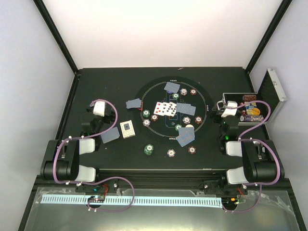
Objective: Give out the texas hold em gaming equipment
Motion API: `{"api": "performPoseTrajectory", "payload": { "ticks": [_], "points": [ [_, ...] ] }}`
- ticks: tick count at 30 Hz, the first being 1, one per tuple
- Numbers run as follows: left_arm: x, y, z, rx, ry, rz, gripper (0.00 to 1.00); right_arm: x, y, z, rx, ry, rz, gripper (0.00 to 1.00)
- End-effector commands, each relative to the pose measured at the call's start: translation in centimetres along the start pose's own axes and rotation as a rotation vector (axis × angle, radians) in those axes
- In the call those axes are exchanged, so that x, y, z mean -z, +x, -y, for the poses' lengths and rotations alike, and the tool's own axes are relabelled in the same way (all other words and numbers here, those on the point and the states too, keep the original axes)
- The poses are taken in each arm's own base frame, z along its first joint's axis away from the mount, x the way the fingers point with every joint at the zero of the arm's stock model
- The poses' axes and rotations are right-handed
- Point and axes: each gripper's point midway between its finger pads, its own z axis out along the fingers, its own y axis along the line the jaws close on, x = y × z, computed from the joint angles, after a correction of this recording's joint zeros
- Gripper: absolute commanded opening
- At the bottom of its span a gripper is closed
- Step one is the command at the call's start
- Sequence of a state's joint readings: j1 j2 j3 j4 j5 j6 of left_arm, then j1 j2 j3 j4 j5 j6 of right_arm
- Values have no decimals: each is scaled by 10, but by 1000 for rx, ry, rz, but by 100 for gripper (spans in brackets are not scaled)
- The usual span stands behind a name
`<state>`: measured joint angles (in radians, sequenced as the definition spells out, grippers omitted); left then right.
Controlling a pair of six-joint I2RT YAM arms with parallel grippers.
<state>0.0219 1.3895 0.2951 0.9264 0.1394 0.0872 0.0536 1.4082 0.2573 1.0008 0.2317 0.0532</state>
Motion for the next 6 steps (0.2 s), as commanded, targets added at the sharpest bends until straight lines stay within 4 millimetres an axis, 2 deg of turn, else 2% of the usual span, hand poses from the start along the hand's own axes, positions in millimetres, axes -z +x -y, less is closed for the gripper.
{"api": "performPoseTrajectory", "payload": {
  "ticks": [1, 6],
  "points": [
    [-2, -10, 0, 11, -3, 26, 99, -2, -19, 1, -4, 3, 62, 100],
    [-2, -11, 0, 11, -5, 27, 99, -1, -19, 1, -6, -3, 63, 100]
  ]
}}
